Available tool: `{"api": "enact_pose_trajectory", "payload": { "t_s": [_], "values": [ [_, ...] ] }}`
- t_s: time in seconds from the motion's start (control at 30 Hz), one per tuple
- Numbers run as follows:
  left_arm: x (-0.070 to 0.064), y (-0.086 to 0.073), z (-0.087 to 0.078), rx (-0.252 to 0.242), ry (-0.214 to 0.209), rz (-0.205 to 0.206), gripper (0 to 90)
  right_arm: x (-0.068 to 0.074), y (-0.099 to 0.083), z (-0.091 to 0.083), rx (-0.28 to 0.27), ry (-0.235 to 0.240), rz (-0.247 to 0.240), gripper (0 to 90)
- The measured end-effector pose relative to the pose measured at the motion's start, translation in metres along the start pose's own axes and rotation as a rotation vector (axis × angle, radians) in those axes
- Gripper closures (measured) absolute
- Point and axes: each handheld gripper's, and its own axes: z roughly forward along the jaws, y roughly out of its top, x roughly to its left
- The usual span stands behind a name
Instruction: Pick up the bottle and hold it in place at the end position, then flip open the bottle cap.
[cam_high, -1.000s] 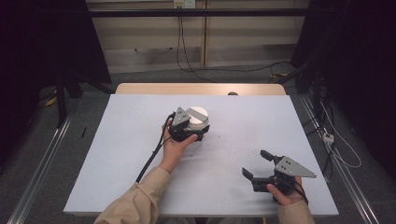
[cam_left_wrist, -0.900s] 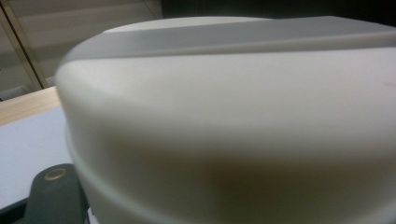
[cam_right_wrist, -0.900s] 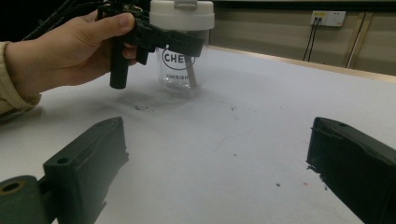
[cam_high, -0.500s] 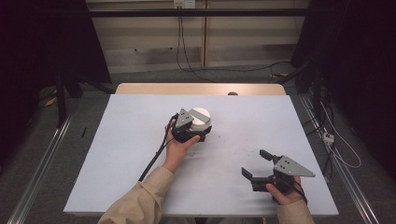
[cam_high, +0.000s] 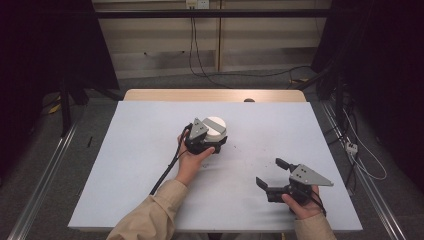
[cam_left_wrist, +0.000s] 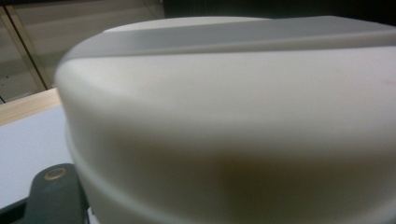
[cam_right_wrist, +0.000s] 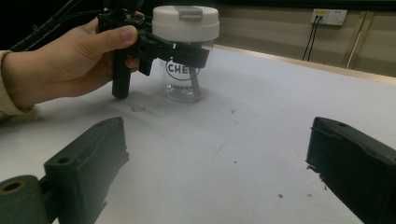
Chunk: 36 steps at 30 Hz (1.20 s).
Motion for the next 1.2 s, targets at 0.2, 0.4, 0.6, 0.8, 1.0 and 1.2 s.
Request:
{"api": "enact_pose_trajectory", "payload": {
  "t_s": [0.2,0.4,0.6,0.8,1.0,1.2],
  "values": [
    [-0.001,-0.001,-0.002,0.000,0.001,0.009,18.4,-0.001,0.002,0.006,0.017,0.007,-0.002,4.0],
    [0.000,-0.002,-0.003,-0.001,0.001,0.004,18.4,-0.001,0.005,0.011,0.031,0.002,0.006,3.9],
    [0.000,-0.003,-0.004,0.002,0.003,0.009,18.4,-0.002,0.010,0.022,0.052,-0.005,0.013,4.8],
    [-0.001,-0.002,-0.005,0.006,0.008,0.011,18.4,-0.001,0.017,0.034,0.052,-0.004,0.004,4.3],
    [-0.001,-0.003,-0.005,0.008,0.007,0.009,18.5,-0.002,0.026,0.044,0.045,-0.015,0.004,4.0],
    [-0.001,-0.003,-0.005,0.005,0.007,0.007,18.5,-0.001,0.035,0.053,0.041,-0.023,0.000,4.8]
  ]
}}
